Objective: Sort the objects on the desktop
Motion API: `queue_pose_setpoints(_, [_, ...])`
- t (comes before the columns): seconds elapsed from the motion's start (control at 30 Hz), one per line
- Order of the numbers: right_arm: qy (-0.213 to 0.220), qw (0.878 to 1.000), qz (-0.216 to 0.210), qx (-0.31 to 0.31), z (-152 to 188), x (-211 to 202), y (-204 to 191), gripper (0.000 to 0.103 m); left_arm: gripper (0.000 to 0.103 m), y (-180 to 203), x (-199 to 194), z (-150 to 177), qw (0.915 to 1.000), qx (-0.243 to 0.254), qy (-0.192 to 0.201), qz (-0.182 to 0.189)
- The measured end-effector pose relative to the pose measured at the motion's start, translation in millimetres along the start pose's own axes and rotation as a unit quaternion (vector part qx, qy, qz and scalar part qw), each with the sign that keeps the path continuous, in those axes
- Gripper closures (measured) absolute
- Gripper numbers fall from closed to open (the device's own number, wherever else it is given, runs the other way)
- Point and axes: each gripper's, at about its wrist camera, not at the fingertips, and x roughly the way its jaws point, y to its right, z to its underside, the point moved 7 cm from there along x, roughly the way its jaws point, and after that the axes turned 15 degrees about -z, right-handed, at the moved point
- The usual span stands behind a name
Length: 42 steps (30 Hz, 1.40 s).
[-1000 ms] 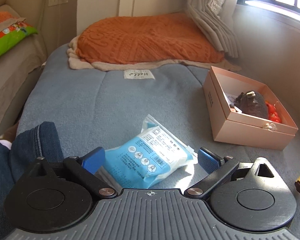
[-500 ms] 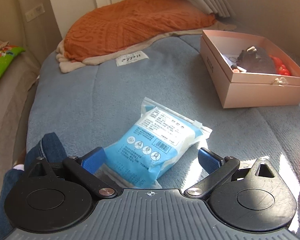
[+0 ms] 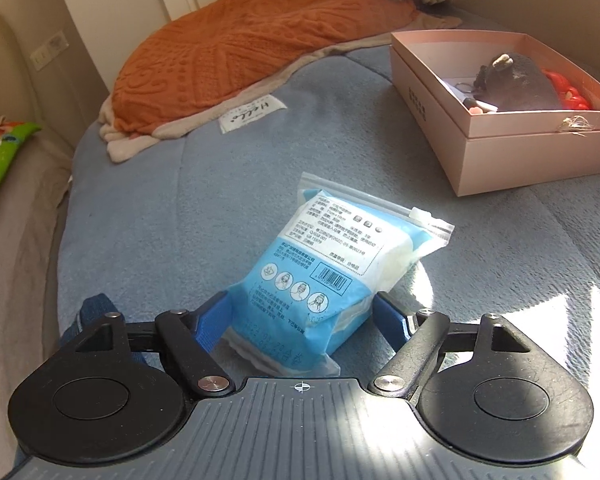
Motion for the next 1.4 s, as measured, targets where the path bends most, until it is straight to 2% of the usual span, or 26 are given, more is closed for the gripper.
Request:
queue_pose_setpoints(0.1, [0.003, 1.000, -0.003, 0.012, 0, 0, 3, 0.044, 0.044, 2, -15, -3, 0.9995, -0.014, 0.001, 0.029])
queue_pose_setpoints(0.13, [0.005, 1.000, -0.001, 0.007, 1, 0, 2, 0.044, 0.047, 5, -22, -3, 0.9990, -0.019, 0.003, 0.042])
queue_pose_setpoints(0.23, [0.009, 1.000, -0.015, -0.005, 2, -3, -5, 0.044, 0.048, 21, -45, 2, 0.9961, -0.016, 0.009, 0.086])
queue_pose_setpoints(0.37, [0.027, 0.996, -0.081, -0.020, -3, -13, -26, 0.045, 0.047, 46, -69, 18, 0.9864, -0.008, -0.006, 0.164])
queue_pose_setpoints(0.43, [0.034, 0.993, -0.104, -0.043, -2, -18, -40, 0.045, 0.044, 54, -78, 24, 0.9837, -0.003, -0.001, 0.180])
queue_pose_setpoints(0.47, [0.035, 0.992, -0.109, -0.055, 0, -19, -45, 0.045, 0.042, 56, -80, 25, 0.9840, 0.000, 0.004, 0.178])
queue_pose_setpoints(0.53, [0.031, 0.990, -0.115, -0.079, 4, -18, -55, 0.045, 0.027, 58, -79, 25, 0.9862, 0.005, 0.010, 0.165])
queue_pose_setpoints(0.57, [0.030, 0.989, -0.114, -0.086, 6, -18, -58, 0.045, 0.025, 58, -76, 25, 0.9873, 0.008, 0.009, 0.159])
queue_pose_setpoints(0.73, [0.035, 0.990, -0.101, -0.089, 2, -17, -55, 0.030, 0.014, 60, -59, 27, 0.9912, 0.006, -0.007, 0.132])
queue_pose_setpoints(0.83, [0.027, 0.991, -0.101, -0.082, 4, -14, -55, 0.025, 0.009, 58, -52, 22, 0.9934, 0.005, -0.001, 0.115])
queue_pose_setpoints(1.03, [0.012, 0.993, -0.083, -0.080, 13, -6, -52, 0.019, 0.009, 47, -32, 10, 0.9972, -0.008, -0.001, 0.074])
queue_pose_setpoints(1.2, [0.013, 0.995, -0.063, -0.081, 11, -13, -47, 0.019, 0.008, 53, -29, 14, 0.9906, -0.033, 0.000, 0.132])
queue_pose_setpoints(1.4, [0.034, 0.998, -0.038, -0.022, -6, -34, -14, 0.016, 0.008, 58, -32, 19, 0.9867, -0.035, 0.002, 0.159])
